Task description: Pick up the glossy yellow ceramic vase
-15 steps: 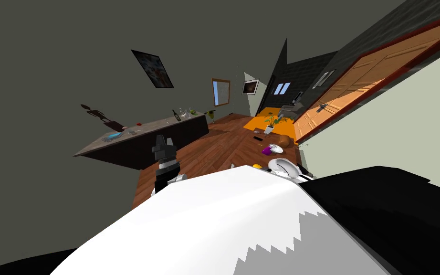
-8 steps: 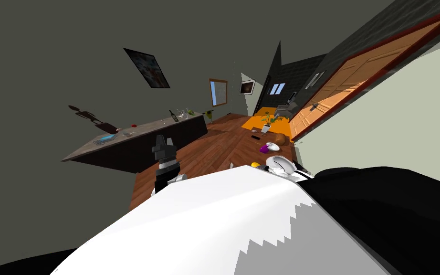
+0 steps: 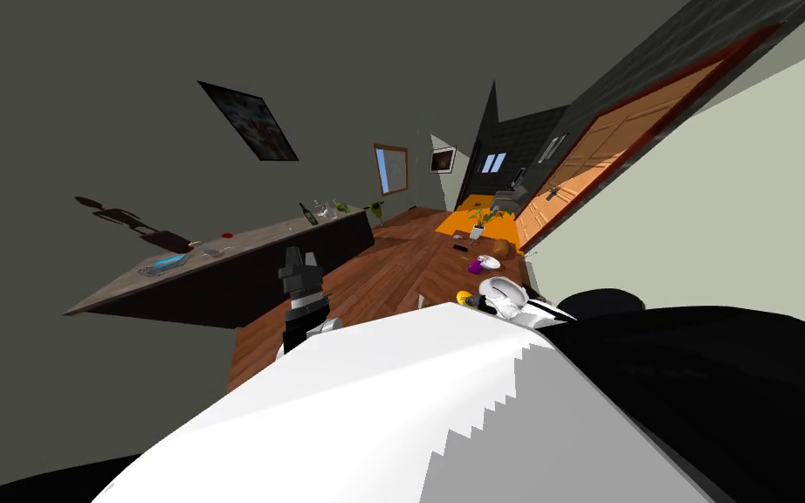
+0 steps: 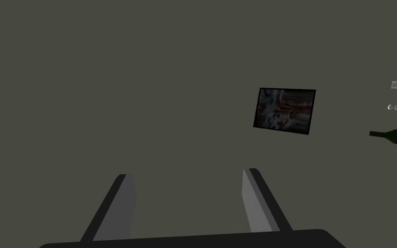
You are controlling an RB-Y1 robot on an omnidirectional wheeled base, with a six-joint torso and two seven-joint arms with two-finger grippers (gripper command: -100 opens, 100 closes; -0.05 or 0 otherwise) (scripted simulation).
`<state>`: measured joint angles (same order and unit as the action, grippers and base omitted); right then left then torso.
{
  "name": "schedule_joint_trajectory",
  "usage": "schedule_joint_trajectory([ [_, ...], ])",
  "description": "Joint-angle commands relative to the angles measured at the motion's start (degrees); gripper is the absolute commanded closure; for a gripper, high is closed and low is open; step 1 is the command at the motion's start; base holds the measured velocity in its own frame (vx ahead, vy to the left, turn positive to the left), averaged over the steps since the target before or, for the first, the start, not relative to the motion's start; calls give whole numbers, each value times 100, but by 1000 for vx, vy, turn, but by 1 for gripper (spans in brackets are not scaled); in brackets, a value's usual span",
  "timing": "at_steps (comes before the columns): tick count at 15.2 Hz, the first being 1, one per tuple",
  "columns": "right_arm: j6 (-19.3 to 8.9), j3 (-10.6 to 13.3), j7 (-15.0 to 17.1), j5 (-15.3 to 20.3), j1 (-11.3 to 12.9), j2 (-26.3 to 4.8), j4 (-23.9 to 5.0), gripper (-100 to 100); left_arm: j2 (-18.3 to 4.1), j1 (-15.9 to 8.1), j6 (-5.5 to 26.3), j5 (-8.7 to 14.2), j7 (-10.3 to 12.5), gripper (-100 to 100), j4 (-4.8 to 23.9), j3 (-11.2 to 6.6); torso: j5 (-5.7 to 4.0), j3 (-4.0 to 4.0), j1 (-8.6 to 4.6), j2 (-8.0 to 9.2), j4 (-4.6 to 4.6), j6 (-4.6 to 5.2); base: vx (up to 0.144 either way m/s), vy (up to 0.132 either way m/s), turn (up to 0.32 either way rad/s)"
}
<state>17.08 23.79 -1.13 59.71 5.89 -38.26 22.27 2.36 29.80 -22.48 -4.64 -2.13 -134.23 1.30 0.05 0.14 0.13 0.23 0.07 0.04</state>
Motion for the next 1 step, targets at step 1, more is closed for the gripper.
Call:
schedule_joint_trajectory([
  [1,0,0,0,0,0,0,0,100,0,0,0,0,0,0,0,0,0,0,0,0,0,0,-15,5,-3],
])
